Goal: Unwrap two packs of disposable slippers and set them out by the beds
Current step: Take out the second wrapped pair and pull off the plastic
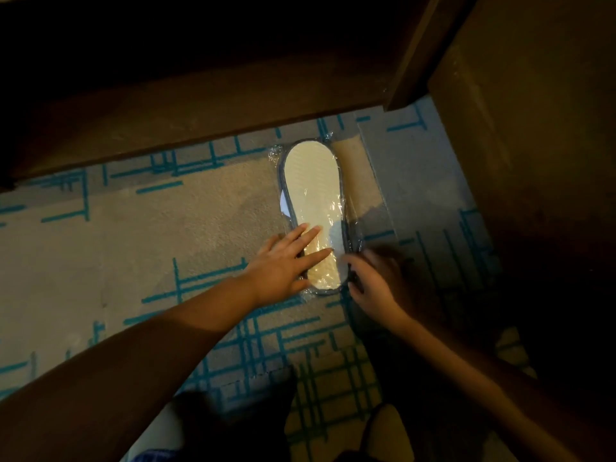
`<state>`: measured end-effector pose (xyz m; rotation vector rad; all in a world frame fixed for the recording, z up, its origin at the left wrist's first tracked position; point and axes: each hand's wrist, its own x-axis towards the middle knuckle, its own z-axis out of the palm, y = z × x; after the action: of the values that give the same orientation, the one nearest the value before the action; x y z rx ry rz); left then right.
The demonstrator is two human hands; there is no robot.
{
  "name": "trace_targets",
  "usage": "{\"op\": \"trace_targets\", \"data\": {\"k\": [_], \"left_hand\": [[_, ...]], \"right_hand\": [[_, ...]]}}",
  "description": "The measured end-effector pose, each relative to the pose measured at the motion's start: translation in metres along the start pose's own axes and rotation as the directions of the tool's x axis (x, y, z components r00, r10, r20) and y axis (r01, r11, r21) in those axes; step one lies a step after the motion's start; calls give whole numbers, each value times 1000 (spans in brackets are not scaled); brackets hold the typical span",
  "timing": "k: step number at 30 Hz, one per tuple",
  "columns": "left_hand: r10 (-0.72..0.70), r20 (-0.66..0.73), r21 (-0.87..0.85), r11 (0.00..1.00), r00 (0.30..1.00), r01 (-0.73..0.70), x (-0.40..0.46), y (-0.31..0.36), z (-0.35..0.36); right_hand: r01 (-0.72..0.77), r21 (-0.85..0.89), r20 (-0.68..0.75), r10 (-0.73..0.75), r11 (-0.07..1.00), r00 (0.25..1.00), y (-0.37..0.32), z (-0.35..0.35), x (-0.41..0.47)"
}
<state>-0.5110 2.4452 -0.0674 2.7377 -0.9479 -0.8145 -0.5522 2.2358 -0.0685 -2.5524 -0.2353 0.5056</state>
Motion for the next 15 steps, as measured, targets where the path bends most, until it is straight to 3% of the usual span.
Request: {"op": "trace_targets", "data": {"k": [2, 5, 7, 10, 15], "left_hand": [[2, -6, 9, 1000, 1000, -2, 0, -1, 0], [-11, -21, -22, 1000, 1000, 11, 0, -1, -1], [-17, -22, -25, 1000, 1000, 16, -1, 0, -1], [-21, -5, -24, 999, 1000, 21, 2, 0, -5], [-28, -3, -19, 999, 1000, 28, 6, -5, -9]], "right_hand": [[-146, 143, 32, 143, 979, 989, 0, 9, 3], [-155, 139, -2, 157, 978, 988, 1, 9, 2], [-104, 49, -57, 106, 993, 993, 1, 5, -4], [-4, 57, -125, 11, 998, 992, -1, -1, -22], [120, -244, -84, -145, 962, 986, 20, 6, -62]]}}
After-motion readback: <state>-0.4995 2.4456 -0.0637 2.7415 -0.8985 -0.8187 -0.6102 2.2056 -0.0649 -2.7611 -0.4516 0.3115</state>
